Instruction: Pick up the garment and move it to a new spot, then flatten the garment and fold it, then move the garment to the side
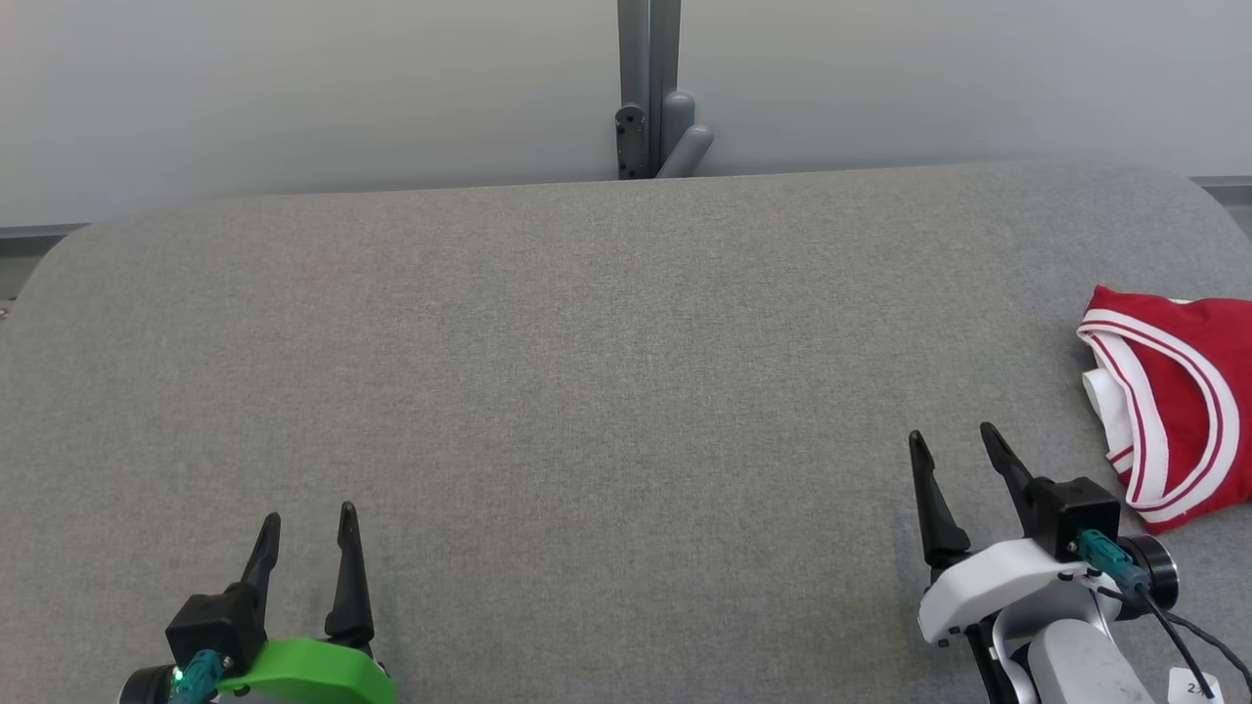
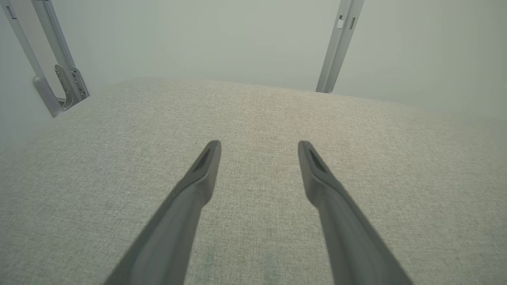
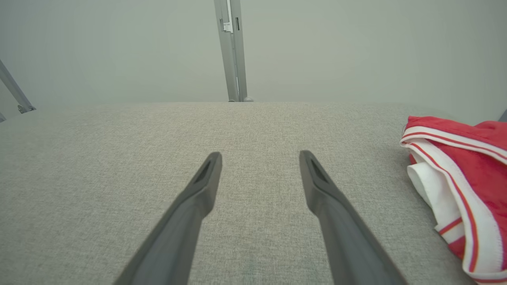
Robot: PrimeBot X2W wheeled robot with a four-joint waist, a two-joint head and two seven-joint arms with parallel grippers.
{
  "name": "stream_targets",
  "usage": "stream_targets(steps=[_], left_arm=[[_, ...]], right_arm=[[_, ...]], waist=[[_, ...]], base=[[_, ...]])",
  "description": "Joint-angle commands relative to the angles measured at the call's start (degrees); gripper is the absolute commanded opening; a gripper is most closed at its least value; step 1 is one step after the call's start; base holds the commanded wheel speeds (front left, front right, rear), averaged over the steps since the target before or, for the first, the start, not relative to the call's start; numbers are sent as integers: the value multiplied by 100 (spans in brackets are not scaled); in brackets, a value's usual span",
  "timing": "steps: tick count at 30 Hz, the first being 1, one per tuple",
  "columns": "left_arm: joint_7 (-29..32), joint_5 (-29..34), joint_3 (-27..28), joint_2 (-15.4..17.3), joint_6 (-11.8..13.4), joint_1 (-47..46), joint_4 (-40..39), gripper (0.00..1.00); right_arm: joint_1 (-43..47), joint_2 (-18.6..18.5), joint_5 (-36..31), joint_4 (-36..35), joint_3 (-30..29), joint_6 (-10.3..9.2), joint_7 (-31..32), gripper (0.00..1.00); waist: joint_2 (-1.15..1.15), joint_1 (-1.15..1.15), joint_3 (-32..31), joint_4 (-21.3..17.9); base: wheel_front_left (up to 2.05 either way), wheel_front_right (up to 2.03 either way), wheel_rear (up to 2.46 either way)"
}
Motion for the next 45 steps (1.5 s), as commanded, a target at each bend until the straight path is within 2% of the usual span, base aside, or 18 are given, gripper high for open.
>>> stream_targets(steps=[1, 15, 16, 20, 33, 45], left_arm=[[-13, -29, -2, 23, -18, 8, 34, 100], [-13, -101, -33, 22, -102, 14, 136, 100], [1, -75, -40, 0, -96, -9, 142, 0], [68, -180, -39, -22, -102, 2, 323, 0], [432, -1554, 73, -15, -147, -90, 178, 0], [683, -2563, 141, -10, -179, -147, 53, 0]], right_arm=[[-26, -21, -35, 16, 16, -9, -15, 100], [-84, -23, 47, -9, 51, -9, -16, 100], [-25, 0, 33, 2, 62, -1, -1, 0], [58, 31, 103, 160, 53, 0, 41, 0], [75, 23, 1607, -13, -102, -1, 424, 0], [103, 17, 2710, -154, -199, -2, 689, 0]], waist=[[0, 0, 6, -12], [0, 0, 56, 15], [0, 0, 56, 15], [0, 0, 58, 14], [0, 0, 35, 0], [0, 0, 16, -13]], base=[[0, 0, 0], [0, 0, 0], [0, 0, 0], [0, 0, 0], [0, 0, 0], [0, 0, 0]])
